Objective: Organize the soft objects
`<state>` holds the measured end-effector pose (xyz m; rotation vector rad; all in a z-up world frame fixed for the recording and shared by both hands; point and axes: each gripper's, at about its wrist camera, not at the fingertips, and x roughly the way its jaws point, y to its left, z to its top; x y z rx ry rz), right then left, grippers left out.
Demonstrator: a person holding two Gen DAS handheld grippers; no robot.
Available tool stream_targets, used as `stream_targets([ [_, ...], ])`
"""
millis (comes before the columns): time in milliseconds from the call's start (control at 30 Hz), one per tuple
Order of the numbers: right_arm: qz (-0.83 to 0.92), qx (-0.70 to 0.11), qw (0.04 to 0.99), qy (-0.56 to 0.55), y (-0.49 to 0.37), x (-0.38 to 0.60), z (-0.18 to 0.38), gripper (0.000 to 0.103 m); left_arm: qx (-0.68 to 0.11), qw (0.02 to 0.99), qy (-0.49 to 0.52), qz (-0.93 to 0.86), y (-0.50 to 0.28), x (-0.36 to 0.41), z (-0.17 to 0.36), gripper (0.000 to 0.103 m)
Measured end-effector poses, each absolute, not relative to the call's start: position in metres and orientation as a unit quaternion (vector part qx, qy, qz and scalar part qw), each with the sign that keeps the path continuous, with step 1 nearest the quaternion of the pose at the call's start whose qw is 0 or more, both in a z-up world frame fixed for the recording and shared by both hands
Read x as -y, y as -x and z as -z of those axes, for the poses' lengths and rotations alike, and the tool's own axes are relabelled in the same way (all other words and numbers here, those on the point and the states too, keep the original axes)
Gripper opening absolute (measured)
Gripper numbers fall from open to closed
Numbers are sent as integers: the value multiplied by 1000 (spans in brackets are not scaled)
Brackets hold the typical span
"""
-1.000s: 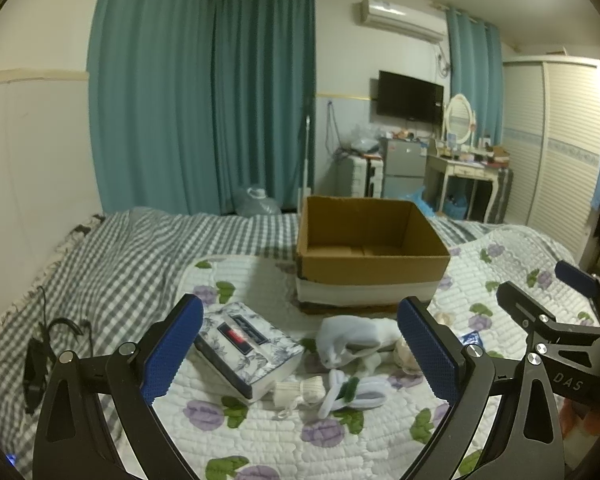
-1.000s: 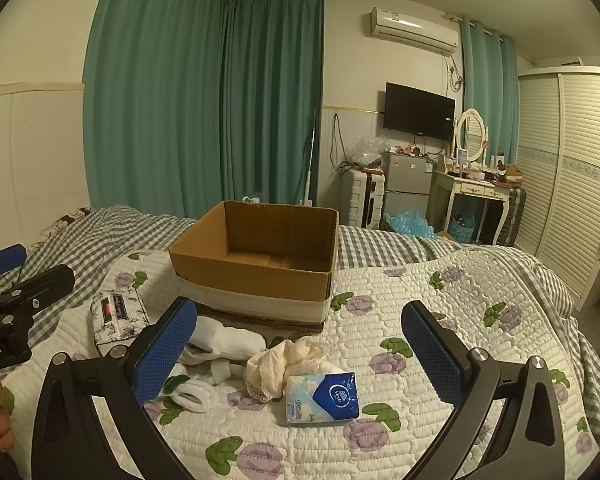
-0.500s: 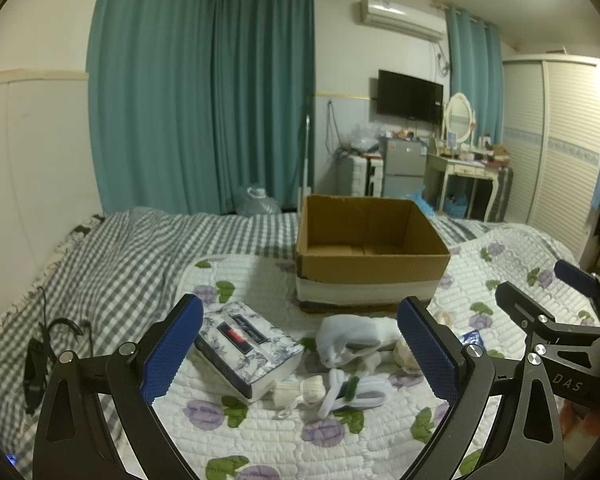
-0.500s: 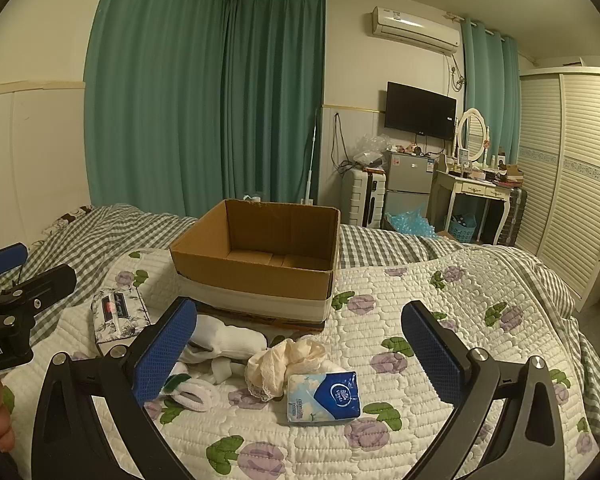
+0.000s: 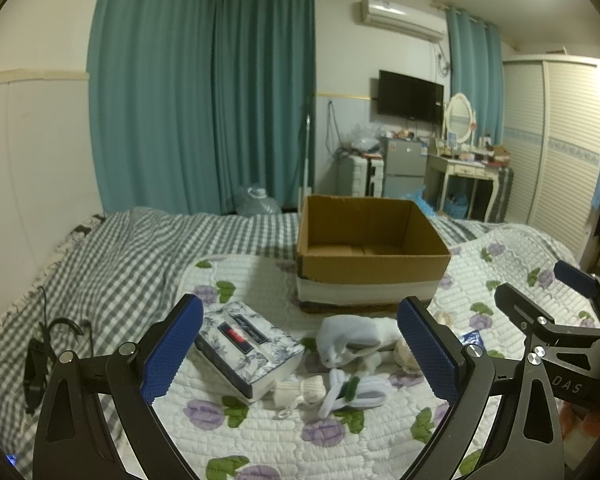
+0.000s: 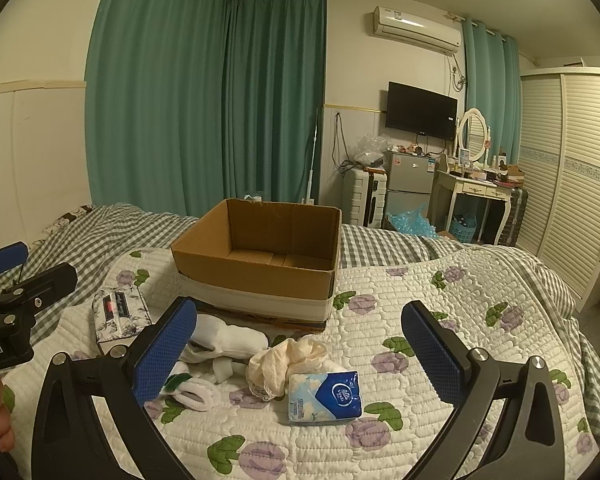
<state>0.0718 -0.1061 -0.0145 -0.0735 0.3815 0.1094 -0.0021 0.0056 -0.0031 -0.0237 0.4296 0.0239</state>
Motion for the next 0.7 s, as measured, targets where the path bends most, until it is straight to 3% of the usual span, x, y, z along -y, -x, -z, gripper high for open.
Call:
stream_targets([
  [700,-59,-181,981,37,-68,102,8,103,-207,978,4,-12,9,-1,-5,100],
])
